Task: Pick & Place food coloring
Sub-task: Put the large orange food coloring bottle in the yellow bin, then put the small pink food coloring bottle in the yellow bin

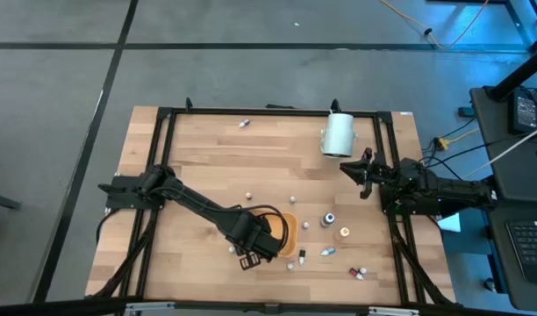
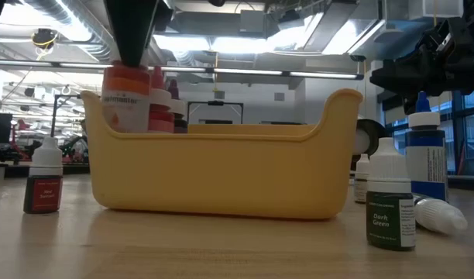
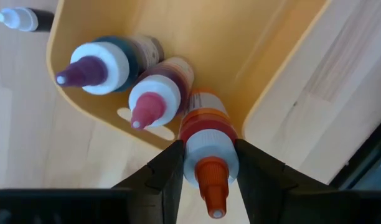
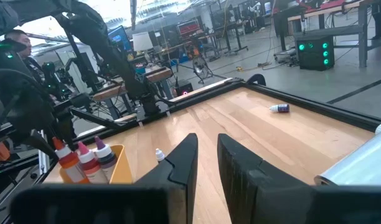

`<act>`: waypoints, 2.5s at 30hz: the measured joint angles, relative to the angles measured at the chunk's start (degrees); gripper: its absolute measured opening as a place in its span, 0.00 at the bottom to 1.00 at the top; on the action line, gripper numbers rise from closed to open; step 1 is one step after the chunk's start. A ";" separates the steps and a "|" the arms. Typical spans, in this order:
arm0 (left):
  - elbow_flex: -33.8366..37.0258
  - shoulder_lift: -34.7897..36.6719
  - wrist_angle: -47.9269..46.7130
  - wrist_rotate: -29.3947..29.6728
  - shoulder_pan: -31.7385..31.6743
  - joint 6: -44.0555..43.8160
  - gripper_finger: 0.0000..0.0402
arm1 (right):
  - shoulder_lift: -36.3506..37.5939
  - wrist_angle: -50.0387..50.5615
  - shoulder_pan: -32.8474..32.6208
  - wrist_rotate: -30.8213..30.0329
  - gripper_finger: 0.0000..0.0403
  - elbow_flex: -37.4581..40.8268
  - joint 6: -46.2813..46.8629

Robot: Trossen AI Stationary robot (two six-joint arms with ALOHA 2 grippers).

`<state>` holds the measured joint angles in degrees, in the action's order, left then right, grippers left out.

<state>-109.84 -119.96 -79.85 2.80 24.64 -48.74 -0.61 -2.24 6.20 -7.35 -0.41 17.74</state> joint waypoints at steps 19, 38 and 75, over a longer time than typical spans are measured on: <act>0.00 0.00 0.61 0.66 -0.02 -0.04 0.34 | 0.01 0.00 -0.01 0.02 0.16 0.01 -0.01; 3.83 0.11 4.69 -2.05 -0.22 0.51 0.34 | -0.01 -0.02 -0.01 0.02 0.16 0.01 -0.06; -1.56 3.72 -3.82 -3.95 -1.79 1.76 0.48 | 0.00 -0.02 -0.02 -0.07 0.16 -0.01 -0.20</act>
<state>-111.40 -116.24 -83.67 -1.15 22.85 -46.98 -0.62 -2.26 6.17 -7.42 -0.42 17.54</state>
